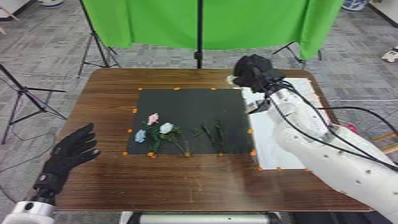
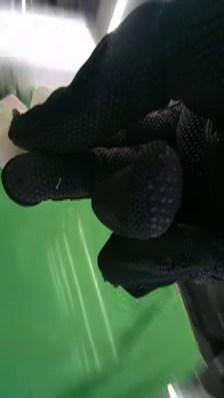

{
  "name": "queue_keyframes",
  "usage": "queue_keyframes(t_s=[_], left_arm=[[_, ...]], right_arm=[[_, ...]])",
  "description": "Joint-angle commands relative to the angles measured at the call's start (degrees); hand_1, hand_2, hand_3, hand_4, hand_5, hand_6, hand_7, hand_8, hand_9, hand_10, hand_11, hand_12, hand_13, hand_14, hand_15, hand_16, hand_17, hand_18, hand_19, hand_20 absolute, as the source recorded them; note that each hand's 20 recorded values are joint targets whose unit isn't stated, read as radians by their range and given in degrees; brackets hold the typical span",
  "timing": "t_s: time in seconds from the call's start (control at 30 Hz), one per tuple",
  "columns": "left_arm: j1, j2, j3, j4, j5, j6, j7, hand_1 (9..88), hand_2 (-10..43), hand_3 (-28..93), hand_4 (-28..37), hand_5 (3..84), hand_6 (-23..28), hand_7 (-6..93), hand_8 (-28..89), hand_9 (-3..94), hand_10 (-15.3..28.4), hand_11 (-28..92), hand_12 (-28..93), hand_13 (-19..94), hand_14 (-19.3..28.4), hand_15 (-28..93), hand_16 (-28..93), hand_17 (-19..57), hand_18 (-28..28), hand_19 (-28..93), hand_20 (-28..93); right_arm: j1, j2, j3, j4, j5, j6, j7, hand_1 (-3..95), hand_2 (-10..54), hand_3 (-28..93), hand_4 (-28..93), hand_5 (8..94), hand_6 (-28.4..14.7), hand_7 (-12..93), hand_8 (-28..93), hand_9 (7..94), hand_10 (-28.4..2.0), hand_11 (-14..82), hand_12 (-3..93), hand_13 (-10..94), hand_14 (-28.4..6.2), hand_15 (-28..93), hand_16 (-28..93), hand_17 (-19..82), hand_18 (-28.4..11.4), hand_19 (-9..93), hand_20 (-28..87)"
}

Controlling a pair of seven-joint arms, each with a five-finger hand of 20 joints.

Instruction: Arrange flowers

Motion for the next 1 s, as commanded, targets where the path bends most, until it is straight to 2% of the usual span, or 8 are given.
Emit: queue_keyframes(t_s=[0.03, 0.13, 0.27, 0.5, 0.73, 1.0], left_arm=[[0.1, -0.25, 0.58, 0.16, 0.04, -0.96, -1.05, 39.9, -9.5, 60, -7.2, 29.6, 1.7, 12.6, -7, 29.9, 9.2, 14, 16, 30, 14.0, 15, 4, 6.9, 11.6, 5, 20], [0.2, -0.16, 0.64, 0.16, 0.41, -1.35, -1.32, 38.9, -9.5, 61, -7.2, 29.6, 1.6, 12.6, -7, 30.2, 9.2, 14, 16, 30, 14.1, 15, 4, 6.9, 11.6, 5, 20], [-0.4, 0.03, 0.79, 0.67, 0.05, -1.56, -1.39, 38.7, -9.5, 61, -7.7, 29.7, 1.4, 12.5, -7, 30.6, 9.2, 14, 16, 30, 14.2, 15, 4, 6.8, 11.6, 5, 20], [-0.1, -0.03, 0.46, 0.4, 0.18, -2.1, -1.76, 38.7, -9.5, 61, -8.2, 33.3, 2.8, 13.5, -7, 31.6, 9.5, 14, 16, 30, 14.2, 15, 4, 6.8, 11.6, 5, 20], [-0.5, 0.24, 0.5, 0.72, -0.18, -2.33, -1.7, 39.1, -9.5, 61, -8.6, 34.8, 3.1, 13.8, -7, 32.0, 9.6, 14, 16, 30, 14.3, 15, 4, 6.8, 11.6, 5, 20], [-0.7, 0.14, 0.6, 0.84, -0.05, -2.63, -1.58, 38.4, -9.5, 62, -9.1, 36.0, 3.6, 14.1, -7, 32.1, 9.5, 14, 16, 30, 14.3, 15, 4, 6.8, 11.6, 5, 20]], right_arm=[[4.0, -9.0, -9.5, 0.7, -4.1, -3.2, -3.0, 56.1, -9.5, 64, -23, 77.6, 2.4, 29, 7, 89.8, -7.1, 10.7, 46.9, 88, -1.2, 66, 37, 61, -14.1, 93, 62], [4.2, -10.2, -10.8, 1.6, -4.2, -4.5, -3.1, 55.7, -9.5, 65, -24, 77.5, 2.5, 29, 7, 89.5, -7.1, 10.7, 46.8, 88, -1.2, 66, 37, 61, -14.0, 93, 62], [4.3, -10.8, -11.9, 2.2, -4.3, -5.4, -2.8, 55.3, -9.5, 65, -24, 77.4, 2.6, 29, 7, 89.1, -7.0, 10.6, 46.6, 88, -1.2, 66, 37, 61, -14.1, 93, 62], [3.4, -11.3, -11.9, 3.7, -4.0, -6.8, -3.1, 54.7, -9.5, 65, -23, 76.9, 2.8, 29, 6, 88.3, -7.0, 10.4, 46.2, 87, -1.6, 66, 36, 61, -14.1, 93, 62], [2.6, -11.4, -11.8, 3.8, -3.9, -8.4, -3.7, 53.7, -9.5, 64, -22, 76.0, 2.6, 29, 6, 87.2, -7.1, 9.8, 45.2, 87, -1.8, 66, 36, 60, -14.2, 93, 62], [2.4, -11.1, -13.2, 3.8, -3.8, -9.5, -3.1, 52.6, -9.5, 62, -21, 75.0, 1.8, 27, 6, 85.6, -7.6, 11.4, 42.7, 86, -2.0, 66, 36, 60, -14.3, 93, 61]])
